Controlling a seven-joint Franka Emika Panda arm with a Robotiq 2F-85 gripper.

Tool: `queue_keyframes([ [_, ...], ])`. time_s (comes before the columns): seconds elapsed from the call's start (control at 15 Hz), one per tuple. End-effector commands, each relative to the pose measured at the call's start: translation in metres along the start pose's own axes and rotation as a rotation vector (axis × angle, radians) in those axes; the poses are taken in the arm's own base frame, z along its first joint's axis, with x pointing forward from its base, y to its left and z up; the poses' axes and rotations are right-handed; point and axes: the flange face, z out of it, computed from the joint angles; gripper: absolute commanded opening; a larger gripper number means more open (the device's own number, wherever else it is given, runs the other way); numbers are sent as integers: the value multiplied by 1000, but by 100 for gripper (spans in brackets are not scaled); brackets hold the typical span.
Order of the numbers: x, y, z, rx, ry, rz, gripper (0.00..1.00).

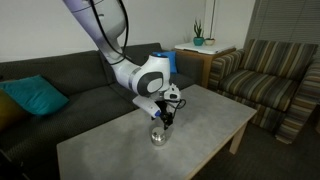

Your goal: Uncover the silver bottle and put the lid on the table

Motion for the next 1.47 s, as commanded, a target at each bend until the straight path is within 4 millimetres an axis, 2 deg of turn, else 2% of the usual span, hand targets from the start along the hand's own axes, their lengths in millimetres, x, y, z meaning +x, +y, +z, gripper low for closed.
queue_keyframes([
  [0.0, 1, -3, 3, -18, 0, -14, 100],
  [0.47, 1, -15, 37, -42, -14, -52, 100],
  [0.67, 8, -9, 45, -40, 11, -47, 100],
  [0.93, 18, 2, 47, -68, 29, -33, 100],
  [1.0, 16, 5, 40, -64, 21, -31, 100],
  [1.4, 8, 4, 47, 9, -80, -36, 100],
])
